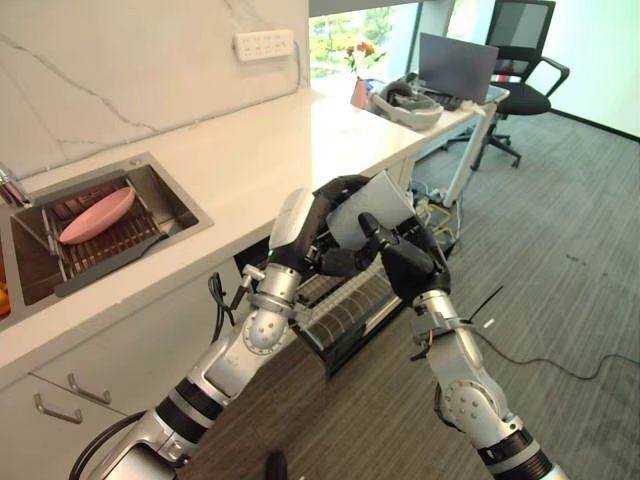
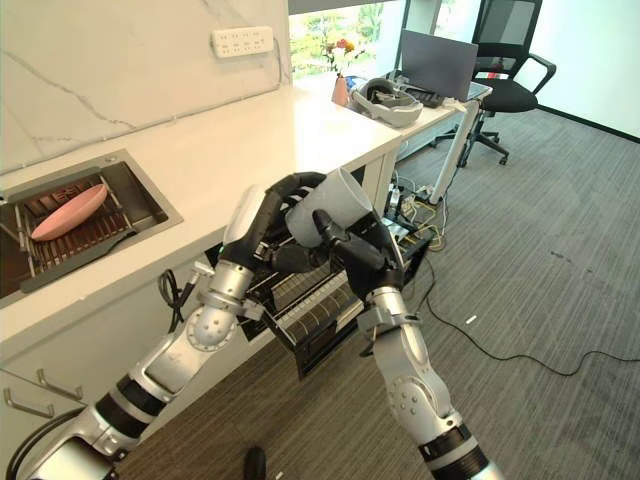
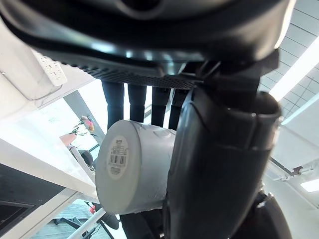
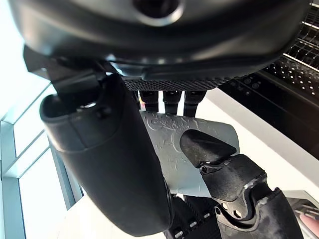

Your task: Place the dishes in the dishwasher.

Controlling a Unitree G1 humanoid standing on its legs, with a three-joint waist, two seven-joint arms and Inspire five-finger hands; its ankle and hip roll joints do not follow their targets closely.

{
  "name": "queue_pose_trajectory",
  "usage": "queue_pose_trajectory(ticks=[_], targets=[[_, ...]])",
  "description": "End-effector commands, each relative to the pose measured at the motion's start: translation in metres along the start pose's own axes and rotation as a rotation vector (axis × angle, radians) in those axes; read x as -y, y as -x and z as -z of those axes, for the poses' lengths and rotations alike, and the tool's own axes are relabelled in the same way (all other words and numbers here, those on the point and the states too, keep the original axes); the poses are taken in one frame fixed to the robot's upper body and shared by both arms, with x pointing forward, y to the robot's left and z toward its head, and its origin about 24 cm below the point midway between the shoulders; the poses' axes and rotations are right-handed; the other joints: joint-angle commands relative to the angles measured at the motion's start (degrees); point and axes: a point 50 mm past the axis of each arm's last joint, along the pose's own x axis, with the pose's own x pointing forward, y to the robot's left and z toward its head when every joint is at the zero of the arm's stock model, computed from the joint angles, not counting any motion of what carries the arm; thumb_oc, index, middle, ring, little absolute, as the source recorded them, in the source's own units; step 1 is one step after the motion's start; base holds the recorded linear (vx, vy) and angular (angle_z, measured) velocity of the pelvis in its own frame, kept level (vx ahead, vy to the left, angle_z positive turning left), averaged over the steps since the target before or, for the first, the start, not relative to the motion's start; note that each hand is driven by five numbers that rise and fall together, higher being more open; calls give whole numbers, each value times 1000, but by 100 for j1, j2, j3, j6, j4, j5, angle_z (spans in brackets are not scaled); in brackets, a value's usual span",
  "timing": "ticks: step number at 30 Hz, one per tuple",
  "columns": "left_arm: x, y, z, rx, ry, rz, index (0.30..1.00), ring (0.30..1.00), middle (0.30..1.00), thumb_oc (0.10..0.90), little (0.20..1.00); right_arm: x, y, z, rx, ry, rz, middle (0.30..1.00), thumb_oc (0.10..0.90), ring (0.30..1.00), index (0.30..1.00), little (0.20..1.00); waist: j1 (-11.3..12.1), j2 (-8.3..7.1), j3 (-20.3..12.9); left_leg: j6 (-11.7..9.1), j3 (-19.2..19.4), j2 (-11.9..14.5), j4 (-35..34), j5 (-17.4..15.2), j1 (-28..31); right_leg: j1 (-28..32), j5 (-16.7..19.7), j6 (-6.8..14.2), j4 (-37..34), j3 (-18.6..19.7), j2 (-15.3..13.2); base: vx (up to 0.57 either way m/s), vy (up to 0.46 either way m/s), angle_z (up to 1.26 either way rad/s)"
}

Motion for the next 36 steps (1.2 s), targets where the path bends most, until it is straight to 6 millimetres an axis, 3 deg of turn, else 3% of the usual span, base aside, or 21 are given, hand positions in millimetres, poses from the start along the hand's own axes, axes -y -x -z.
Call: queue_pose_trajectory(ticks=[1,6,7,8,15,16,17,21,23,26,28,33,36], targets=[[20,-19,-37,247,-18,129,300,300,300,400,300,-52,-20,-46,253,-27,-267,300,400,300,300,300,156,165,-285,-82,243,-67,30,-946,681,-474,-106,-126,293,159,632,-2,-15,4],[16,-10,-26,199,-18,126,300,300,300,400,300,-45,-20,-55,303,9,-222,300,400,300,300,300,213,182,-252,-84,194,-84,30,-920,628,-482,-89,-129,270,69,631,-4,-14,12],[13,-7,-24,184,-13,118,502,502,502,535,502,-42,-19,-56,310,14,-206,300,400,300,300,300,226,185,-255,-87,186,-83,30,-916,620,-475,-82,-123,249,51,631,0,-8,14],[11,-4,-21,167,-4,108,900,900,900,800,900,-41,-19,-58,321,23,-193,300,400,300,300,300,247,187,-252,-93,191,-81,30,-911,613,-463,-81,-118,230,24,622,5,-5,6],[2,26,8,-18,83,83,900,900,900,800,900,-27,-19,-80,408,111,-120,300,400,300,300,300,339,213,-249,-100,158,-117,30,-905,609,-384,-84,-107,192,-111,572,6,-1,1],[0,40,18,-85,106,93,900,900,900,800,900,-22,-19,-94,467,168,-90,300,400,300,300,300,390,214,-246,-104,146,-132,30,-909,600,-373,-82,-96,191,-164,554,20,-3,7],[0,40,18,-86,107,93,900,900,900,800,900,-22,-19,-94,467,168,-89,300,400,300,300,300,382,213,-249,-104,142,-133,30,-909,600,-371,-83,-96,191,-169,552,35,1,8],[-4,79,48,-298,176,106,900,900,900,800,900,-5,-18,-126,558,378,6,300,400,300,300,300,480,206,-238,-114,79,-159,30,-895,549,-356,-95,-60,215,-307,495,20,1,12],[2,107,71,-493,282,100,900,900,900,800,900,13,-20,-137,472,634,41,300,400,300,300,300,513,178,-219,-128,57,-165,30,-877,527,-352,-95,-45,240,-376,470,0,-7,14],[16,139,90,-689,410,177,900,900,900,800,900,29,-27,-157,352,881,58,300,400,300,300,300,559,108,-206,-149,8,-173,30,-911,486,-374,-140,-36,296,-434,443,9,-21,21],[26,164,105,-825,399,240,900,900,900,800,900,37,-36,-162,248,991,57,300,400,300,300,300,599,105,-166,-155,-62,-181,30,-890,454,-391,-162,-30,372,-509,418,17,-4,25],[31,190,124,-966,291,284,900,900,900,800,900,55,-51,-160,104,1119,103,300,400,300,300,300,732,60,-139,-171,-181,-201,30,-843,369,-385,-190,-34,396,-642,406,2,-10,9],[41,227,136,-1139,249,308,900,900,900,800,900,78,-62,-156,1,1221,208,300,400,300,300,300,921,33,-92,-181,-314,-213,30,-785,267,-389,-205,-44,402,-769,395,8,-23,22]])
